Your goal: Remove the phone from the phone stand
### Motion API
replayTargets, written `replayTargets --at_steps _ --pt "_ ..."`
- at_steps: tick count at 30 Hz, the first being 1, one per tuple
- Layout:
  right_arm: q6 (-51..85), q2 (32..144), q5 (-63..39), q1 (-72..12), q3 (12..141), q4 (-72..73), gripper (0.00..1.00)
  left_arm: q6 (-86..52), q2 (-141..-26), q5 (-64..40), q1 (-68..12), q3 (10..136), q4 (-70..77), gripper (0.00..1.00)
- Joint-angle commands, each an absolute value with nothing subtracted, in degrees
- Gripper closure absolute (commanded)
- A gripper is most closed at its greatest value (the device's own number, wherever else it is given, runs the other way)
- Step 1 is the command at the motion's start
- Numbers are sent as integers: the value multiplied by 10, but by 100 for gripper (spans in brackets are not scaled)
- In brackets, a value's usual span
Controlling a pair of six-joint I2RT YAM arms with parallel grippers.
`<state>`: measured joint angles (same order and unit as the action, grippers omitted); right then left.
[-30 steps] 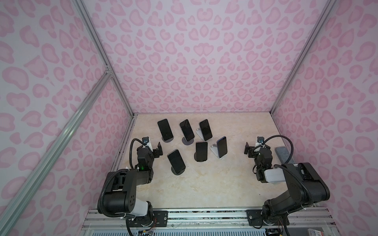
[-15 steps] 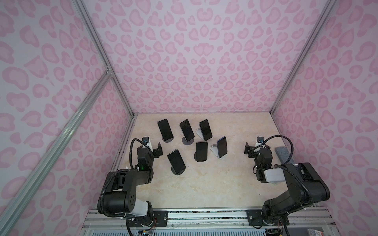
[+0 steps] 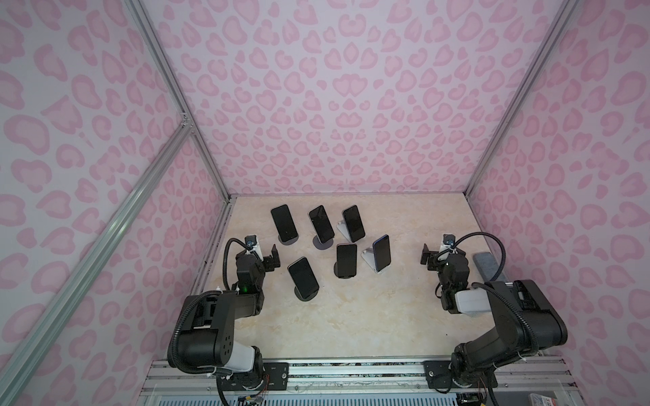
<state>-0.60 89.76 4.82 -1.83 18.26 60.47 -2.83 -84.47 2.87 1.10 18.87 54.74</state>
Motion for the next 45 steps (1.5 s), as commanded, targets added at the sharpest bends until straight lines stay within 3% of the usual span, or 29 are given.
replayTargets --at_steps 1,20,23,27,34,38,42,44,45 --pt "0 898 37 -17 184 605 0 -26 -845 30 12 192 556 2" --pt "5 898 24 -10 185 601 0 -26 -843 30 12 190 558 2" --pt "4 897 25 -10 185 602 0 -45 -828 73 12 197 545 3" --pt "5 895 37 -11 189 597 0 -67 -731 162 13 263 352 2" --pt "3 809 75 -26 391 201 0 -18 -596 128 15 395 144 3" --pt "21 764 164 -76 496 23 0 -138 -567 101 14 511 18 2" --pt "77 707 227 -101 518 -14 0 -278 -546 50 17 594 -62 3" --pt "203 664 237 -84 477 0 0 -331 -527 40 17 590 -58 3" --pt "291 635 187 -58 455 -5 0 -361 -516 44 17 578 -42 2"
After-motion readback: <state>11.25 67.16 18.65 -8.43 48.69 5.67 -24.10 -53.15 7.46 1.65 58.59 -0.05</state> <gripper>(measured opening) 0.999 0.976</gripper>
